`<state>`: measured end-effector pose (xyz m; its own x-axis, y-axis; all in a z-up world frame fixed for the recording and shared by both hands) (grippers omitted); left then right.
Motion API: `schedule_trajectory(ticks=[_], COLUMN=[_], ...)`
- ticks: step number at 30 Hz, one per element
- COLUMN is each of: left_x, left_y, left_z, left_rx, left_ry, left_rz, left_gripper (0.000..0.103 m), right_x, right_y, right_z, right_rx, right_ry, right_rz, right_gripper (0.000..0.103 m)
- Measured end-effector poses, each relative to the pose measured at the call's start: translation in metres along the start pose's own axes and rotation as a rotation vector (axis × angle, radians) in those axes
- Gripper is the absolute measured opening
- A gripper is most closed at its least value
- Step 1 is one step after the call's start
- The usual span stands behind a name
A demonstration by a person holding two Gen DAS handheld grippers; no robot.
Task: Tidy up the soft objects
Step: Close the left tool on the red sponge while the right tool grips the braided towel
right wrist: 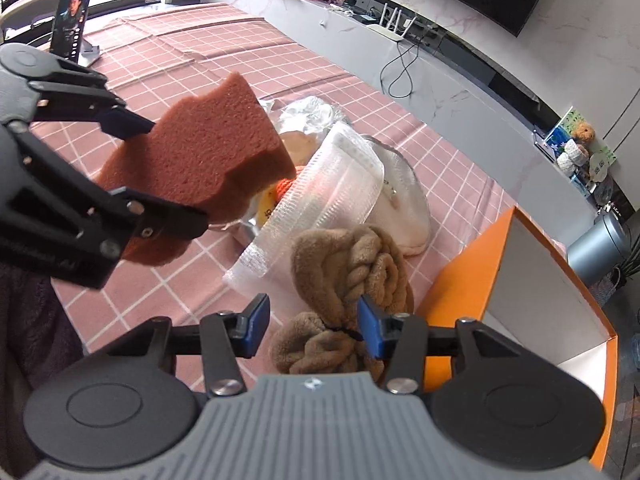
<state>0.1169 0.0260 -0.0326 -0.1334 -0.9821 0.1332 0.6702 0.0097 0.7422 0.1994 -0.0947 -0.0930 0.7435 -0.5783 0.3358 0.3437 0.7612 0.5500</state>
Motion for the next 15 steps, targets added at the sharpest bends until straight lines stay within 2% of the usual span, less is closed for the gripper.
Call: schedule_trajectory(ticks=[6,7,8,10,11,15], left_x=[0.009,0.01,0.01,0.01,0.01,0.01], left_y=[0.001,0.001,0.001,0.0,-0.001,0.0], left_z=[-0.002,-0.002,-0.002,-0.002,-0.001,0.006], left_rx=[0.001,0.001,-0.001,-0.008,-0.008,0.002], left_ry=[0.002,0.009,0.01,0.014,0.016,0.021], left_rz=[0.004,0.003,0.004,0.007,0.007,0.007], left_gripper=[0.077,0.077,0.077,0.077,0.077,0.077], right_x=[0.01,0.01,0.009,0.008,0.008,0.008], right_y=[0.007,0.008,0.009,0.008,0.008,0.007], right_z=[-0.022,-0.024,-0.027,-0.031,-0.03,-0.019], right_rx=[-0.073,-0.09,-0.102,-0.116,-0.112,-0.087], right_ry=[-0.037,-0.039,-0.04,-0.039,-0.048,-0.069], right_rz=[-0.093,-0.092,-0.085,-0.078,-0.07,-0.068], right_gripper=[0.048,0.042,0.023,0.011,0.007,0.003])
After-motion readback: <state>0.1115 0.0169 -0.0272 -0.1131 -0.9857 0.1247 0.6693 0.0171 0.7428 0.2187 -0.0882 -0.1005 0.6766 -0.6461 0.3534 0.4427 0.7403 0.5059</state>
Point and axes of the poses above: each gripper's, at about its wrist camera, not at the fingertips, and z roughly against the way its jaws point, x to its right, y to its top, the point moved 4 cm from there along -z, roughly the way its jaws point, and after that the axes turned 8 degrees about z, right-handed, at the moved point
